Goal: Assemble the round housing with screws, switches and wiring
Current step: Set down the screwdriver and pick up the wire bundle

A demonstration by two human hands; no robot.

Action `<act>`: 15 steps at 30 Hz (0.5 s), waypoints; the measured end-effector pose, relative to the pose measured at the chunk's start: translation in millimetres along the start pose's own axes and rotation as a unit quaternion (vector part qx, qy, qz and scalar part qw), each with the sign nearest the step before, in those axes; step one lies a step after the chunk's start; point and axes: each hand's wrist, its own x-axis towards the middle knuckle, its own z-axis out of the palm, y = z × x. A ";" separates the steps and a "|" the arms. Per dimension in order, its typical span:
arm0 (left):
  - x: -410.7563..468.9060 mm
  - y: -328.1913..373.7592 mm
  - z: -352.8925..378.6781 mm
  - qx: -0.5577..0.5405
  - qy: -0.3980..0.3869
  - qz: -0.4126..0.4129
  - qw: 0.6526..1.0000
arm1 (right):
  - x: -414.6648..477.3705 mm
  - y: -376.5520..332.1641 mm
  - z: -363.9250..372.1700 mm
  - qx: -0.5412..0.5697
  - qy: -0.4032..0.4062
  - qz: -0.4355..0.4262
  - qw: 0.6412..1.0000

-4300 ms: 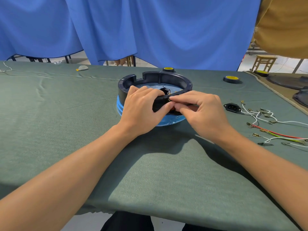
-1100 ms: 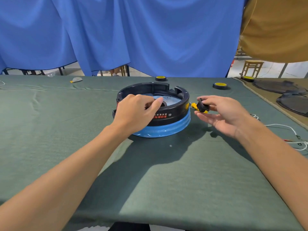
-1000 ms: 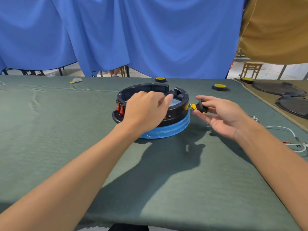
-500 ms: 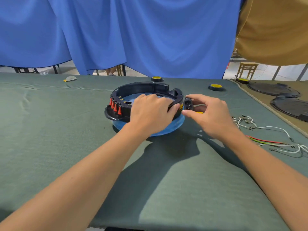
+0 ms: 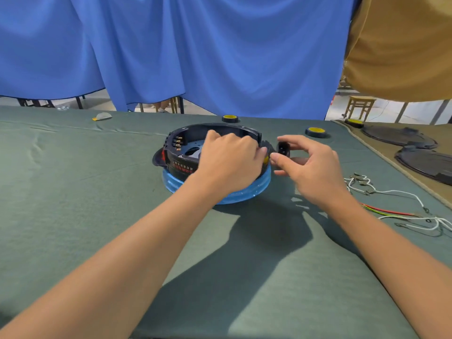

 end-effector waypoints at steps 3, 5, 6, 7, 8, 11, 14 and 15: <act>2.3 10.7 5.9 0.008 -0.039 0.014 0.999 | 3.4 3.0 -5.8 -0.006 0.019 0.024 1.000; 1.2 6.5 5.1 -0.010 -0.056 0.025 0.998 | 4.8 3.9 -8.5 -0.011 0.013 0.031 0.999; 0.7 2.8 2.4 -0.038 -0.072 0.019 0.996 | 4.5 3.6 -9.4 -0.013 0.003 0.029 0.999; 0.8 -1.6 -3.0 -0.082 -0.096 0.003 0.992 | 4.1 2.5 -9.8 -0.017 -0.007 0.024 1.000; 0.9 -5.9 -9.8 -0.138 -0.125 -0.016 0.982 | 3.6 1.4 -10.0 -0.024 -0.016 0.018 0.999; 1.0 -20.0 -26.6 -0.275 -0.196 -0.034 0.941 | 1.5 -2.5 -8.3 -0.037 -0.032 0.006 0.999; 1.4 -34.8 -40.8 -0.326 -0.264 -0.021 0.908 | 0.8 -6.0 -7.2 -0.025 -0.048 0.003 0.999; 2.3 -38.5 -44.4 -0.330 -0.281 -0.017 0.901 | 0.6 -6.6 -7.5 -0.015 -0.054 0.004 0.998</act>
